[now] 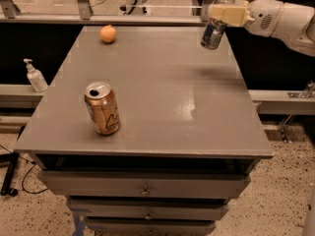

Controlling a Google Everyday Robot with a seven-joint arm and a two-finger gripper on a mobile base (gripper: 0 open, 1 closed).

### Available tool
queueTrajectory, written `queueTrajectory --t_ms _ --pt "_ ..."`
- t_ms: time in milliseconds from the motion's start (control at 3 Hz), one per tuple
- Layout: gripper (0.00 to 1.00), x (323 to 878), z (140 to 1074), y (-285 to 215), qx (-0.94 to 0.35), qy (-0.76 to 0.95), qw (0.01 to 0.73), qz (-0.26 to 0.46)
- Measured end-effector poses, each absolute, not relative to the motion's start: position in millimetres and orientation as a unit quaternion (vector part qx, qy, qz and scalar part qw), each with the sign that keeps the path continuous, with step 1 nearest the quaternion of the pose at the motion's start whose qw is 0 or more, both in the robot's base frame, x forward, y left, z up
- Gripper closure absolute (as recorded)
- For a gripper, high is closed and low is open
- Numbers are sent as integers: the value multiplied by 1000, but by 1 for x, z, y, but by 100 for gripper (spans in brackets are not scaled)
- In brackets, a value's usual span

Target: Pick redbull can

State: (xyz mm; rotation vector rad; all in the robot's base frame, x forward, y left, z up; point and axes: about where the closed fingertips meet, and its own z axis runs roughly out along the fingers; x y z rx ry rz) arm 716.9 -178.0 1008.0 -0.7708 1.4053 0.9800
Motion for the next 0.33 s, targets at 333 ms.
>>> queueTrajectory --t_ms 333 --pt "100 715 1012 -174 -331 597 591 429"
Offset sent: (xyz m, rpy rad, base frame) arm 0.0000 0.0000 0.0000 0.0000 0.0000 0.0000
